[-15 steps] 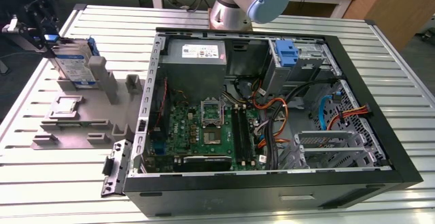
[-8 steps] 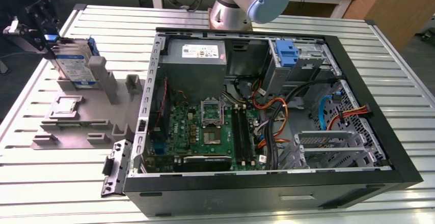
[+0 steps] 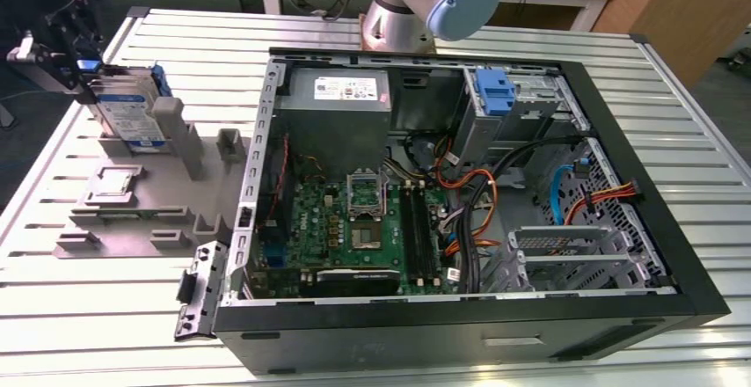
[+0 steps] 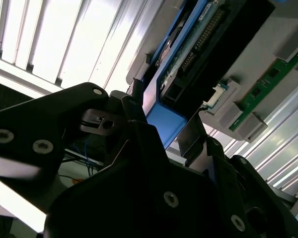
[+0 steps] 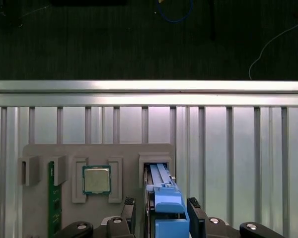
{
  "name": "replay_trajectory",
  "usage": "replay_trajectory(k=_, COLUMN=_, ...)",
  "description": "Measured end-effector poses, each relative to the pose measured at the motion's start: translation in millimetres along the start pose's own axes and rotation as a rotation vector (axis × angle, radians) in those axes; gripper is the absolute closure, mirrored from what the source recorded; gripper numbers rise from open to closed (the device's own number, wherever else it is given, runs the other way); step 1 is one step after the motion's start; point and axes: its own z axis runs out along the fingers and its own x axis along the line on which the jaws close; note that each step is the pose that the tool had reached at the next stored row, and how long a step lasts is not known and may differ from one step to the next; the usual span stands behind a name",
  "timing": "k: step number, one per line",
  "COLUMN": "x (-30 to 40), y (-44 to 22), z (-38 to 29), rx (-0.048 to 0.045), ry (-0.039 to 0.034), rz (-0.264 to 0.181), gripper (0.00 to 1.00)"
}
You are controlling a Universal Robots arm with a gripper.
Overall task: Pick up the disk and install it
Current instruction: 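Reach for the disk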
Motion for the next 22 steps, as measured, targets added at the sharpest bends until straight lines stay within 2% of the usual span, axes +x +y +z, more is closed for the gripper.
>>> replay_trajectory(k=12, x=0.0, y=0.0, z=2.3, rx=-0.0002, ry=-0.0001, rz=0.0, gripper=0.47)
replay_trajectory(k=14, x=0.0, y=0.0, z=2.3, rx=-0.0002, ry=-0.0001, rz=0.0, gripper=0.48)
replay_trajectory(k=15, x=0.1, y=0.0, z=2.4, rx=-0.0002, ry=-0.0001, rz=0.0, gripper=0.55)
replay_trajectory(k=22, x=0.1, y=0.0, z=2.4, rx=-0.0002, ry=0.0, rz=0.0, gripper=0.56)
